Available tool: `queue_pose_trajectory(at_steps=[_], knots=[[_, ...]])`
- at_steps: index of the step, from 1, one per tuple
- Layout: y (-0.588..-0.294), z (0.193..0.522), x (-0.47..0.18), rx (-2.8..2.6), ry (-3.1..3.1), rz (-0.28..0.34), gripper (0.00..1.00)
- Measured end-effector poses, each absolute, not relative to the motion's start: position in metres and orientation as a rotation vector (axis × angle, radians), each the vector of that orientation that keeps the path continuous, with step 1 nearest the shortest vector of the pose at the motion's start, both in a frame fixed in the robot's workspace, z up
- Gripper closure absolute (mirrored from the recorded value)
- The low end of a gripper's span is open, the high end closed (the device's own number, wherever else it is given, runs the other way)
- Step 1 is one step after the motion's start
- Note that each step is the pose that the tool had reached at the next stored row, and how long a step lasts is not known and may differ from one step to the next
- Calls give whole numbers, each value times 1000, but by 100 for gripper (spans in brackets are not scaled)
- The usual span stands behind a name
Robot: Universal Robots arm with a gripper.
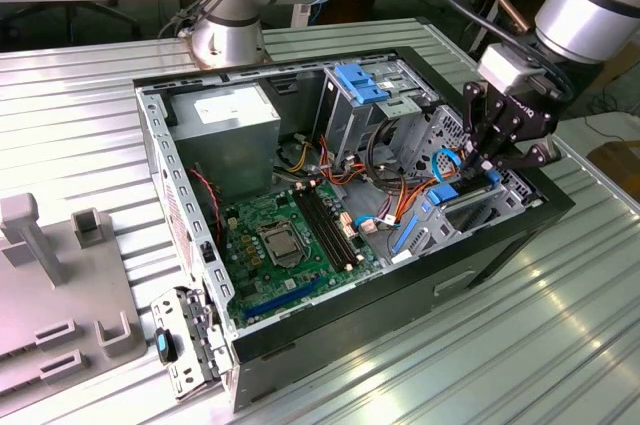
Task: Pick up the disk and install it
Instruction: 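Insert the second disk wire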
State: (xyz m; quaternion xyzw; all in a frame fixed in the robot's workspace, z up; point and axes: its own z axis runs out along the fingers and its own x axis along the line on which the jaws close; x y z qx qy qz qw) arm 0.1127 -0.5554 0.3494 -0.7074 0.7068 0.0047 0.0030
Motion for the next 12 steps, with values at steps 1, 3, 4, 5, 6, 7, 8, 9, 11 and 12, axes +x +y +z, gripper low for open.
queue_pose_trajectory(at_steps=[1,3,4,5,6,7,8,9,11,12], knots=[[-556,349,113,-2218,2216,15,84],[-557,348,113,-2218,2216,14,84],[-557,347,113,-2218,2216,14,84],[-557,347,113,-2218,2216,14,84],[-557,347,113,-2218,2216,14,84],[-557,346,113,-2218,2216,15,84],[-557,346,113,-2218,2216,15,84],[-557,346,113,-2218,2216,15,84],[-557,346,113,-2218,2216,14,84],[-557,346,113,-2216,2214,11,84]])
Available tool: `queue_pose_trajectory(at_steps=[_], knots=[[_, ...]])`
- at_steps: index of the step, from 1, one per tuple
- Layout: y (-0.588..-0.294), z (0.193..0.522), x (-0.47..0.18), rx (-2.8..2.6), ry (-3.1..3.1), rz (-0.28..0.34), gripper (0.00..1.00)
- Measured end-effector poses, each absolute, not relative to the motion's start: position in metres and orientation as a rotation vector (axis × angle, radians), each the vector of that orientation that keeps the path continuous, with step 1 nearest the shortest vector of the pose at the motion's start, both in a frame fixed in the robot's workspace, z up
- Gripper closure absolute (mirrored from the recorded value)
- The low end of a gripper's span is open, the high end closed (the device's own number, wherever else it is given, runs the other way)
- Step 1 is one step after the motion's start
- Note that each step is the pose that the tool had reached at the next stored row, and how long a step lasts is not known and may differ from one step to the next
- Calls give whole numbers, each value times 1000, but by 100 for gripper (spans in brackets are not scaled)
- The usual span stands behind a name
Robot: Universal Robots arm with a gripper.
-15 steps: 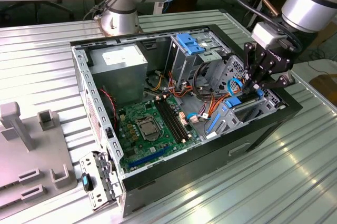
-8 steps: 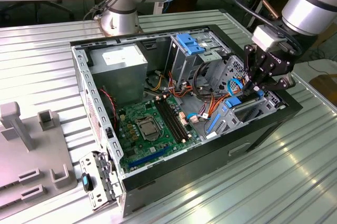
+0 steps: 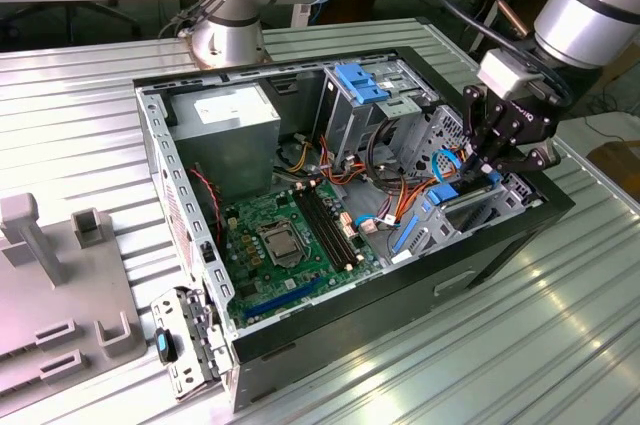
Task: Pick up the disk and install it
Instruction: 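Insert the second disk wire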
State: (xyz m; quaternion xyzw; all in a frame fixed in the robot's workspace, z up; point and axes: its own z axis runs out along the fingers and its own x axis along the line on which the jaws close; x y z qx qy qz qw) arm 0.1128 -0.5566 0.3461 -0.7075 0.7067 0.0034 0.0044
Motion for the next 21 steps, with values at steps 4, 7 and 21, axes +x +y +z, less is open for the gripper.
queue_pose_trajectory(at_steps=[4,7,21], knots=[[-557,346,113,-2213,2210,5,84],[-557,346,113,-2209,2207,10,84],[-557,343,113,-2200,2198,30,84]])
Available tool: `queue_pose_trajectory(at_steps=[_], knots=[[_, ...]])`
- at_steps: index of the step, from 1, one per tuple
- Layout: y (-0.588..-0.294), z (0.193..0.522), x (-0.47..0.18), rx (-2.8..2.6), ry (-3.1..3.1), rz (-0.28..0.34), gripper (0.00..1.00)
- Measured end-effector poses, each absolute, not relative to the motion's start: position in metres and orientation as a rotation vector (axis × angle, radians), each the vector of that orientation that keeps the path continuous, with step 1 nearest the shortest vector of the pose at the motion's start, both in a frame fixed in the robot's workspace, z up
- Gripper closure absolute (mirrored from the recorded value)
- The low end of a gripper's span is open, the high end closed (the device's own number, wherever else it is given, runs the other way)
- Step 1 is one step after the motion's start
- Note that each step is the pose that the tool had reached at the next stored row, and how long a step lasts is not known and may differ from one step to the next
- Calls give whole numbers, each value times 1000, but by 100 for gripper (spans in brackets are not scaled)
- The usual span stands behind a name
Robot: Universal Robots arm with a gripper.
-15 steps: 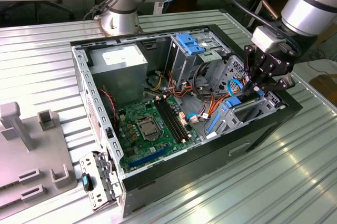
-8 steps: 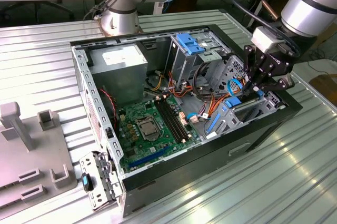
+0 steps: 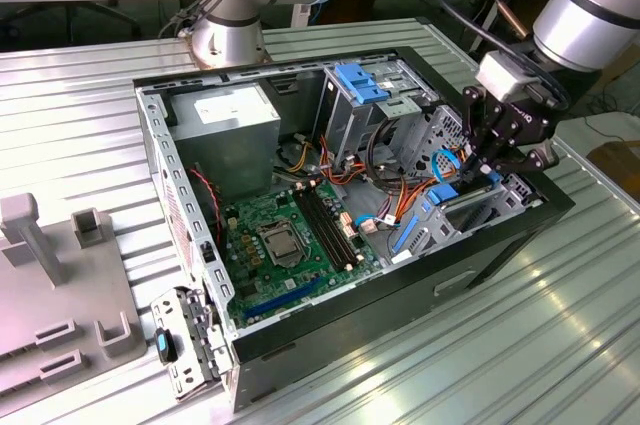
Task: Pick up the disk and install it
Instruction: 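Insert the second disk wire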
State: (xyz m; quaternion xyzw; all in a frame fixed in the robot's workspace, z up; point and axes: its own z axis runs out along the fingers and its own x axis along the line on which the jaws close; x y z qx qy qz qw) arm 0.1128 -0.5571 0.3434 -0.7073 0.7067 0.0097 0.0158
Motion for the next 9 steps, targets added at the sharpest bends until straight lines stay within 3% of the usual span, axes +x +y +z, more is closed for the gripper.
queue_pose_trajectory(at_steps=[9], knots=[[-557,343,113,-2199,2197,32,84]])
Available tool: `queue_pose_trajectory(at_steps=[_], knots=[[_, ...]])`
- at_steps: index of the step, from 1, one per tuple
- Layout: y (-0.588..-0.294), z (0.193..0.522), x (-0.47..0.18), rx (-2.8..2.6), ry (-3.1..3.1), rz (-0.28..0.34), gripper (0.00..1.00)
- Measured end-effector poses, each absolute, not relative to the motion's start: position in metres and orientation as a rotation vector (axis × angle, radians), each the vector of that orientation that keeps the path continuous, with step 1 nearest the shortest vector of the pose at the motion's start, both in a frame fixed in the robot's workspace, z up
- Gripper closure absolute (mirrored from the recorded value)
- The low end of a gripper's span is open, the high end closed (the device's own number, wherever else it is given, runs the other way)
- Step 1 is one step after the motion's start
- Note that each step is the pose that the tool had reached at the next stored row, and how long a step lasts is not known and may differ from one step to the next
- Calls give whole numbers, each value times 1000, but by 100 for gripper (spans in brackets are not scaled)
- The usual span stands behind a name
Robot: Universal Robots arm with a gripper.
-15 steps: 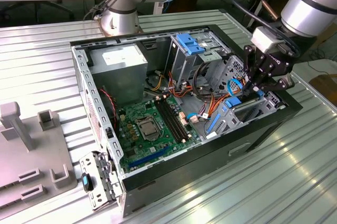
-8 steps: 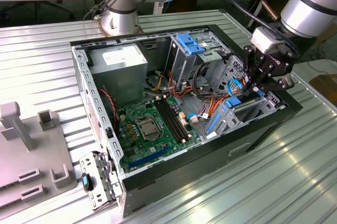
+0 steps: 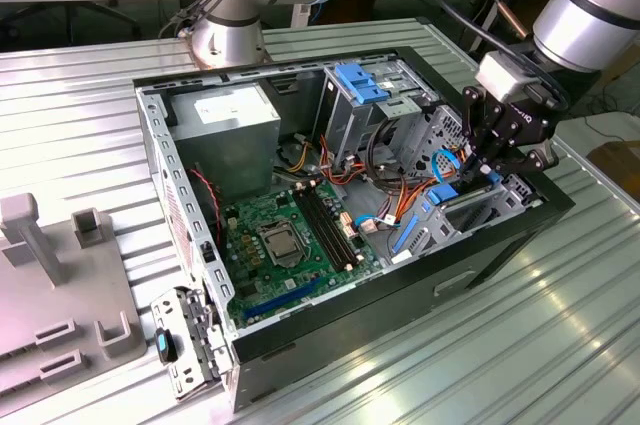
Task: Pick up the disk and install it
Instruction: 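Insert the second disk wire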
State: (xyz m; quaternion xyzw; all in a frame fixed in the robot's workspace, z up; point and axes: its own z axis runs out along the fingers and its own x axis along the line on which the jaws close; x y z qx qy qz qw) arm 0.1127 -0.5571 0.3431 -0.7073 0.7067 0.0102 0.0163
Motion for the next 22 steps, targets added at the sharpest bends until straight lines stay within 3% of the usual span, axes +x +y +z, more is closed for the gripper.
queue_pose_trajectory(at_steps=[22], knots=[[-557,336,113,-2199,2197,32,84]])
